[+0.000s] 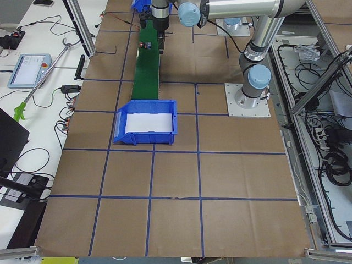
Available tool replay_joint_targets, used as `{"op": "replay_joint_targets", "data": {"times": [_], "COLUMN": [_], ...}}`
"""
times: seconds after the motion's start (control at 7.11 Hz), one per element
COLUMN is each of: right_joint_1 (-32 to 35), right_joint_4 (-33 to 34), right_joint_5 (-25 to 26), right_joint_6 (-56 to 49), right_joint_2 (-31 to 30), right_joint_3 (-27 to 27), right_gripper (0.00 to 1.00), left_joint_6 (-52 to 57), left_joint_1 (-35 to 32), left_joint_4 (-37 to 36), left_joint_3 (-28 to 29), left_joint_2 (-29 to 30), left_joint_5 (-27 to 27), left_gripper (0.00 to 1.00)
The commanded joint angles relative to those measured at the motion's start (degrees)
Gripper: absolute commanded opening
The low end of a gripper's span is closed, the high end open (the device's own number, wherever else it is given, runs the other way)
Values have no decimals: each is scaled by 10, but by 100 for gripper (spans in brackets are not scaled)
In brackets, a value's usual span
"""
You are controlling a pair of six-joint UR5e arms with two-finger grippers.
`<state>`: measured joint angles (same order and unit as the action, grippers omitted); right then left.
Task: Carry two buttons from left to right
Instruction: 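Move the right gripper back over the red button on the belt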
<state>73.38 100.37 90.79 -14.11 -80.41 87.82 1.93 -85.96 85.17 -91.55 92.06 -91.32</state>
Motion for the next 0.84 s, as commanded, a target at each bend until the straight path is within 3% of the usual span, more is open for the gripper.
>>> {"op": "replay_joint_targets", "data": {"times": [0.0,0.28,0.7], "right_joint_1": [109,143,179], "right_joint_4": [-3,-3,18], "right_joint_5": [3,-5,-8], "right_joint_6": [102,165,177], "right_joint_2": [0,1,12], "right_joint_3": [-7,-2,9], "right_gripper": [100,100,100], "left_joint_6": [-1,1,3], "left_joint_1": [0,0,0], "left_joint_4": [0,0,0], "left_joint_3": [0,0,0], "left_joint_2": [0,0,0], "left_joint_5": [0,0,-1], "left_gripper": [100,100,100]}}
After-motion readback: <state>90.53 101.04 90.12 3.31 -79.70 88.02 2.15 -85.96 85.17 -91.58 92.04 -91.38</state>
